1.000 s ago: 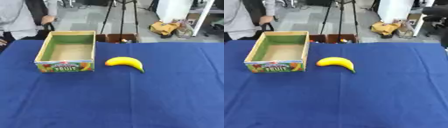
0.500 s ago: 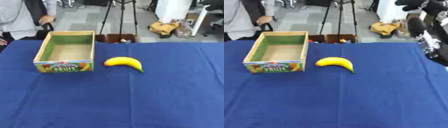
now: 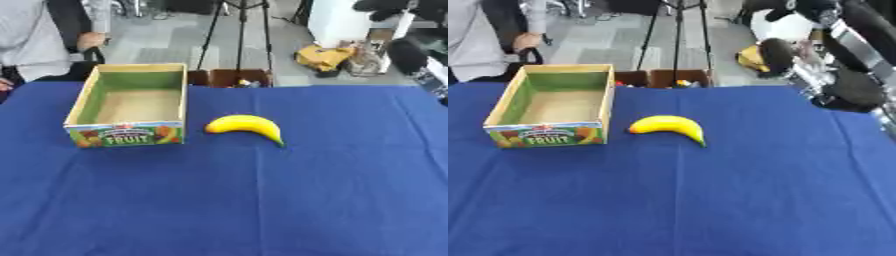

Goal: Pick up objects on the table and place them in the box.

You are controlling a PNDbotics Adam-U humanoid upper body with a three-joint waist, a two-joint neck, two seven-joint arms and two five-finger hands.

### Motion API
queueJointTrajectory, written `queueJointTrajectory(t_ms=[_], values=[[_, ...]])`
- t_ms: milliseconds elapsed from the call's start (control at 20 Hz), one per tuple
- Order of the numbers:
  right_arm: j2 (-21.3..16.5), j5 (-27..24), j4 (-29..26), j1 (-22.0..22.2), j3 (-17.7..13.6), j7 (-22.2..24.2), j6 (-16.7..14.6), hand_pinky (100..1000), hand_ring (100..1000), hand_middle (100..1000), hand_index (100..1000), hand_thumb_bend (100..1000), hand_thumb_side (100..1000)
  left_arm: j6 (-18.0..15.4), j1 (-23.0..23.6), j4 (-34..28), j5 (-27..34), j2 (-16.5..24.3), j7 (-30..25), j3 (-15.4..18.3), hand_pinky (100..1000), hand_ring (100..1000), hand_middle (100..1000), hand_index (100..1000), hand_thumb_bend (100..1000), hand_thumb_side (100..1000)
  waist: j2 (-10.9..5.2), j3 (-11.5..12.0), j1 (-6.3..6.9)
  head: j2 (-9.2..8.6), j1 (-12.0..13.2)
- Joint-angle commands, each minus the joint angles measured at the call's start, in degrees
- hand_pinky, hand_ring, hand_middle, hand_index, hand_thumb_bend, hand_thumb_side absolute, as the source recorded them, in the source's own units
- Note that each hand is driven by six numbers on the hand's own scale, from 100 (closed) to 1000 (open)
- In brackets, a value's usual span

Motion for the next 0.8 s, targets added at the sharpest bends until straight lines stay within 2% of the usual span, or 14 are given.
queueJointTrajectory(t_ms=[50,250,550,650,700,800], values=[[-1.92,1.5,1.19,-1.51,0.76,2.7,1.24,766,877,757,909,312,999,-0.05,-0.45,-1.15,0.42,1.08,-0.22,-0.17,559,666,733,876,100,989,-1.09,0.2,0.03,-0.58,-0.4],[-0.95,2.88,5.27,-3.29,2.27,6.04,2.12,782,890,752,959,377,985,-0.03,-0.47,-1.15,0.56,1.04,-0.35,-0.26,558,666,733,876,100,989,-1.16,0.47,0.04,-0.81,-0.66],[1.15,7.04,12.52,-7.09,4.34,9.86,1.81,803,921,798,971,454,960,-0.02,-0.51,-1.15,0.78,0.97,-0.56,-0.45,558,665,733,875,100,986,-1.16,0.79,-0.01,-0.88,-1.16],[2.19,8.6,15.06,-8.47,4.93,10.48,1.69,813,939,809,972,487,930,0.01,-0.51,-1.15,0.88,0.96,-0.62,-0.5,558,665,732,875,100,985,-1.08,0.93,-0.02,-0.84,-1.42],[2.81,9.35,16.38,-9.21,5.16,10.72,1.71,823,950,811,966,514,867,0.02,-0.53,-1.15,0.92,0.95,-0.64,-0.53,557,665,732,875,100,985,-1.04,1.0,-0.02,-0.81,-1.61],[4.13,10.54,18.98,-10.72,5.58,11.04,1.8,828,953,801,956,524,811,0.02,-0.56,-1.15,1.02,0.93,-0.7,-0.58,557,664,732,875,100,984,-0.95,1.13,-0.04,-0.76,-1.91]])
